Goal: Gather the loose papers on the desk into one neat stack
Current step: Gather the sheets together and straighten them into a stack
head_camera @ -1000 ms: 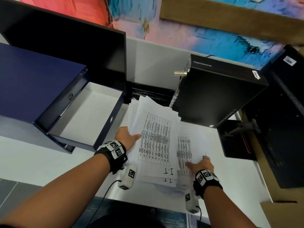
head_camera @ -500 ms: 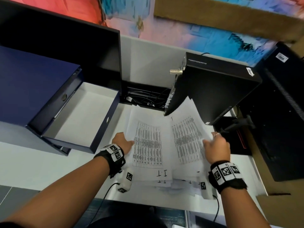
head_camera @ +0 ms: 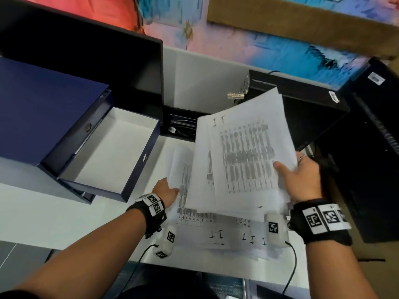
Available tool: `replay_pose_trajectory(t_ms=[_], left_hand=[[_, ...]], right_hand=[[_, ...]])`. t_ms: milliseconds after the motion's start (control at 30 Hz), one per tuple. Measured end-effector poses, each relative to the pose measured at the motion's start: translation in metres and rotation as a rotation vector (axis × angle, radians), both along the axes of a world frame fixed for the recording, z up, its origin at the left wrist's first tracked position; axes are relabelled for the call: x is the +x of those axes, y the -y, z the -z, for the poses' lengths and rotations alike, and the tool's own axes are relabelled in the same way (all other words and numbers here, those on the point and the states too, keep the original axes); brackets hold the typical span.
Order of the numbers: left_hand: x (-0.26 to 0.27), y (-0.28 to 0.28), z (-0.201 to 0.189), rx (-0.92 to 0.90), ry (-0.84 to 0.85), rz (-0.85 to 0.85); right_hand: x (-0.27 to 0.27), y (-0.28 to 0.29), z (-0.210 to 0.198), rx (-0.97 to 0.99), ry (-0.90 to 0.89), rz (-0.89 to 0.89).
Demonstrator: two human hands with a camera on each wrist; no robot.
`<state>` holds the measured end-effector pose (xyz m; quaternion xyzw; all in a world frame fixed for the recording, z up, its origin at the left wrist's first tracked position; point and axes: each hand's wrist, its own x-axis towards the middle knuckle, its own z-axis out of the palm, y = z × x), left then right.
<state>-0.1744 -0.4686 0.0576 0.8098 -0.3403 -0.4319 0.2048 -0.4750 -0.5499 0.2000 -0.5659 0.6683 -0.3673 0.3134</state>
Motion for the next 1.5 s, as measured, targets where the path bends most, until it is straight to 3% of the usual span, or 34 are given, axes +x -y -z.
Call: replay_pose_trajectory(t_ms=[100,167,233,367,500,667,767,867,933,1033,1167,1333,1400,1500], left_hand=[[0.000,0.002,0.001,-0.015,-0.202,-0.126],[0.000,0.004,0.008,-0.011,-0.281,-0.150],[-0.002,0.003,0.018,0.007,-0.247,-0.059],[-0.007,0.002,0.027,-0.005,-0.049,0.029],[-0.005,0.001,0.014,-0.196,-0.080,0.067],[-0.007,-0.003,-0.024,-0.431,-0.275,0.093],[-0.012,0.004,-0.055,-0.524,-0.386,0.091],[-0.014,0.017,-0.080,-0.639,-0.404,0.040],[-0.014,0.022,-0.092,-0.697,-0.388,0.007],[-0.015,0.021,-0.090,-0.711,-0.376,-0.018],[-0.020,0.013,-0.061,-0.564,-0.308,0.003],[-0.026,0.012,-0.049,-0.521,-0.249,-0.052],[-0.023,0.017,-0.053,-0.556,-0.209,-0.067],[-0.018,0.020,-0.062,-0.612,-0.141,-0.077]], right_hand=[[0.004,0.002,0.062,0.181,-0.021,0.016],[0.010,-0.005,0.104,0.372,-0.166,-0.005],[0.025,-0.022,0.136,0.516,-0.342,-0.132],[0.048,-0.042,0.161,0.518,-0.401,-0.241],[0.031,-0.037,0.160,0.520,-0.309,-0.127],[0.012,-0.020,0.127,0.381,0.189,0.034],[0.007,-0.002,0.095,0.263,0.250,0.060],[0.008,0.004,0.063,0.091,0.233,0.090],[0.013,-0.001,0.047,-0.026,0.316,0.065],[0.022,-0.018,0.038,-0.067,0.372,-0.010],[0.031,-0.026,0.058,0.010,0.464,0.005],[0.031,-0.025,0.075,0.091,0.384,0.070],[0.024,-0.022,0.086,0.148,0.225,0.059],[0.011,-0.025,0.123,0.401,-0.162,0.112]])
